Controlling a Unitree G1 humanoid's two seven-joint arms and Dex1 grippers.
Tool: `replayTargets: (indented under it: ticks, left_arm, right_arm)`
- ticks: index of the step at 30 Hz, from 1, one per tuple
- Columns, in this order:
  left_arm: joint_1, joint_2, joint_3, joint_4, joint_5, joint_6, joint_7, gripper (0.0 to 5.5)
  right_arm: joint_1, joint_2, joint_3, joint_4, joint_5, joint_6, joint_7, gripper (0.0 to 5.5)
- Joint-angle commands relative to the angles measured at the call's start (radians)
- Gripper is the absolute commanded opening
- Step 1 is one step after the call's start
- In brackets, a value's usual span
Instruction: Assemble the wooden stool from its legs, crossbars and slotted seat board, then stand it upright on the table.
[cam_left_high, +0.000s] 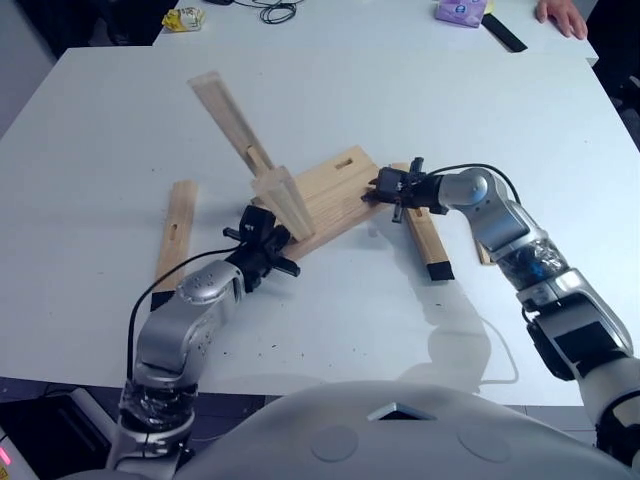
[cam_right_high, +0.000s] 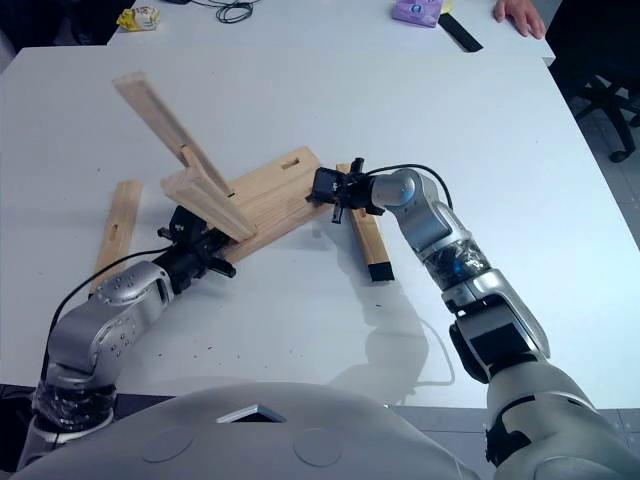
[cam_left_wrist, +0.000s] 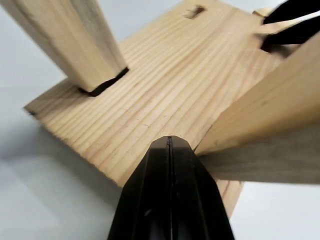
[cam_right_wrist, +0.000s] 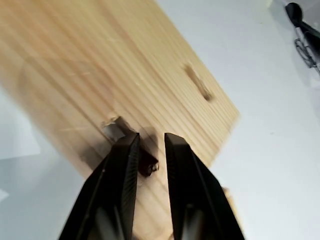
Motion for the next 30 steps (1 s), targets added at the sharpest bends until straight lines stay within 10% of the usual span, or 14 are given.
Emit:
replayTargets:
  ticks: [1, 18, 25, 30]
  left_arm:
    - [0.013, 0.187, -0.035, 0.228, 0.104, -0.046, -0.133, 0.0]
    - [-0.43, 0.177, 0.037, 0.931, 0.193, -0.536, -0.321, 0.0]
    - [-0.085, 0.111, 0.388, 0.189, 0.001, -0.127, -0.08, 0.0]
    - [0.148, 0.012, 0.3, -0.19, -0.074, 0.123, 0.011, 0.0]
  right_arm:
    - [0.115, -0.048, 0.022, -0.116, -0.001, 0.115, 0.071, 0.96]
    - [0.143, 0.032, -0.154, -0.641, 0.196, 0.629, 0.012, 0.96]
    - [-0.059, 0.034, -0.233, -0.395, 0.196, 0.515, -0.046, 0.96]
    - [-0.045, 0.053, -0.055, 0.03, 0.036, 0.192, -0.092, 0.96]
